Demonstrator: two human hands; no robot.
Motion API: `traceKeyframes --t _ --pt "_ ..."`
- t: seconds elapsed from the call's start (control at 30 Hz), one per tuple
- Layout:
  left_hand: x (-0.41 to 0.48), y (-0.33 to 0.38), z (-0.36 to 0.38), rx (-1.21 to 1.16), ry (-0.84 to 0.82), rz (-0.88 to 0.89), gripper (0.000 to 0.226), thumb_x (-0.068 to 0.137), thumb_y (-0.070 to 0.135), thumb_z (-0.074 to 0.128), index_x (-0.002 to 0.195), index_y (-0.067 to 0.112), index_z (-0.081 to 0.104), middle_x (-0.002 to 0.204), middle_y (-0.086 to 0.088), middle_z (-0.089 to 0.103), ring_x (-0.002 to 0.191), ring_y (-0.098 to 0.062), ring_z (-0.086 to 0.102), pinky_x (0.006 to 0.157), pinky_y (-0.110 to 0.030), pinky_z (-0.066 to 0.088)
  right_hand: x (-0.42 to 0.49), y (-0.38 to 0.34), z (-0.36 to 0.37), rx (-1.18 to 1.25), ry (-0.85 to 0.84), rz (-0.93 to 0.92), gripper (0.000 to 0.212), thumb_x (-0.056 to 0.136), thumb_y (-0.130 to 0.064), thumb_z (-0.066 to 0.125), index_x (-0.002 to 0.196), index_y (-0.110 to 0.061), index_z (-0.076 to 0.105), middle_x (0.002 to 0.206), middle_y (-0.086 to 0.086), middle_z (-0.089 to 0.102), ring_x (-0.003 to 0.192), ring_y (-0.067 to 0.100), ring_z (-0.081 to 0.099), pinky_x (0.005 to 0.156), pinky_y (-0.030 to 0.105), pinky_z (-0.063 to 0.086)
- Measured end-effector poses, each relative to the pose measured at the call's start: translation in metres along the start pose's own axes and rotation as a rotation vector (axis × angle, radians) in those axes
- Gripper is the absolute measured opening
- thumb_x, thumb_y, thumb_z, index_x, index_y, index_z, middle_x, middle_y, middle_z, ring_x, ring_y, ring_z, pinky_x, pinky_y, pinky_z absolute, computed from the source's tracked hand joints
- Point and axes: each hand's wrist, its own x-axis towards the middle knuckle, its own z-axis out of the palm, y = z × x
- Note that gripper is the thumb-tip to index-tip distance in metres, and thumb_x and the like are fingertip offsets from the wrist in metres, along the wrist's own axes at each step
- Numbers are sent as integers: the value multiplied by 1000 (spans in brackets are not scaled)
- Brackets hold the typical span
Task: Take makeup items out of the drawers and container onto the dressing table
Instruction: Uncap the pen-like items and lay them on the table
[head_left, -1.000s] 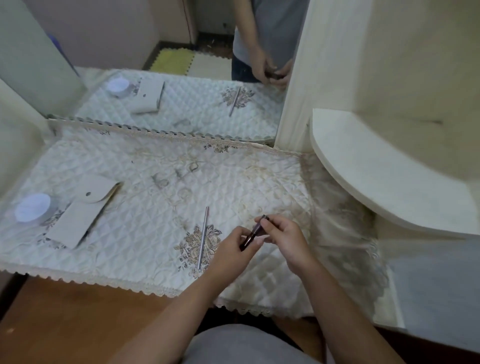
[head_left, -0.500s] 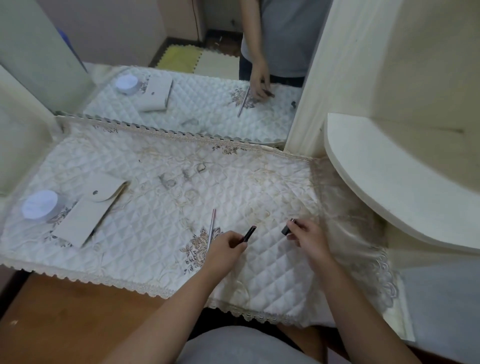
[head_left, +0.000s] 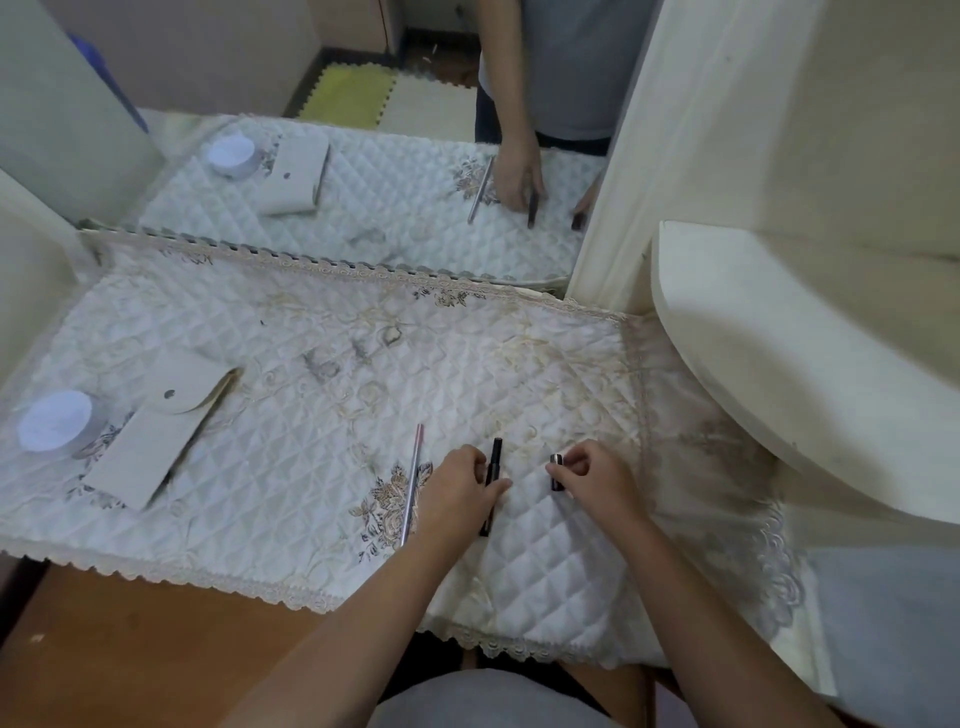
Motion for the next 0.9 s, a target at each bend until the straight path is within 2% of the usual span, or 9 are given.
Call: traceKeyframes --t 0.13,0.23,0.33,0.47,0.53,0.63,0.67,0.8,0.9 --pt "-12 -9 -10 9 130 28 35 82 34 62 110 13 54 101 -1 58 92 -18 59 72 -29 46 -7 4 -4 81 -1 -22 18 80 -27 66 87 -14 56 75 -7 54 73 12 54 66 26 45" --pt "-22 -26 -21 -25 262 4 29 83 30 62 106 13 54 100 -3 56 91 -20 57 75 -36 50 -12 4 -5 146 11 -54 10 83 -23 62 88 -16 56 77 -4 55 70 10 53 59 18 41" --pt "-28 -42 -30 -42 306 -110 27 81 32 63 97 13 53 93 -5 55 82 -20 54 65 -31 42 -16 -1 0 178 -37 -120 4 86 -19 58 89 -16 57 75 -7 55 71 10 53 60 17 41" --pt "-30 -56 -32 -6 178 -162 23 81 33 64 82 18 47 80 -5 56 71 -24 56 57 -30 38 -19 -17 15 226 -98 -159 2 86 -17 57 86 -19 57 82 4 60 77 19 57 68 27 45" --pt "-27 -57 -34 18 146 -173 18 82 27 63 77 19 47 71 1 52 67 -22 54 57 -29 38 -24 -24 22 266 -114 -161 13 86 -17 57 79 -27 56 83 7 61 79 22 57 73 36 48" --pt "-19 -59 -43 -23 71 -153 10 83 21 62 77 20 54 62 9 52 61 -14 54 53 -25 41 -33 -34 32 260 -129 -175 21 86 -17 57 75 -34 54 83 8 62 81 24 59 76 40 50" --pt "-17 -61 -47 -77 43 -151 8 82 19 62 77 19 57 62 10 53 59 -9 53 52 -20 41 -35 -37 36 262 -133 -176 18 86 -17 57 77 -33 55 83 6 62 82 23 59 75 40 50" --pt "-11 -70 -75 -522 -115 -131 15 82 11 64 67 13 62 58 0 55 41 -1 48 40 -12 38 -45 -62 61 334 -118 -136 5 88 -17 55 88 -21 59 81 -2 61 77 14 58 68 22 46" --pt "-12 -79 -101 -605 -284 -49 19 82 8 63 67 19 62 68 -2 61 54 -5 51 45 -7 38 -57 -92 87 475 -95 -31 11 89 -19 55 95 -13 62 80 0 64 68 11 57 58 15 47"
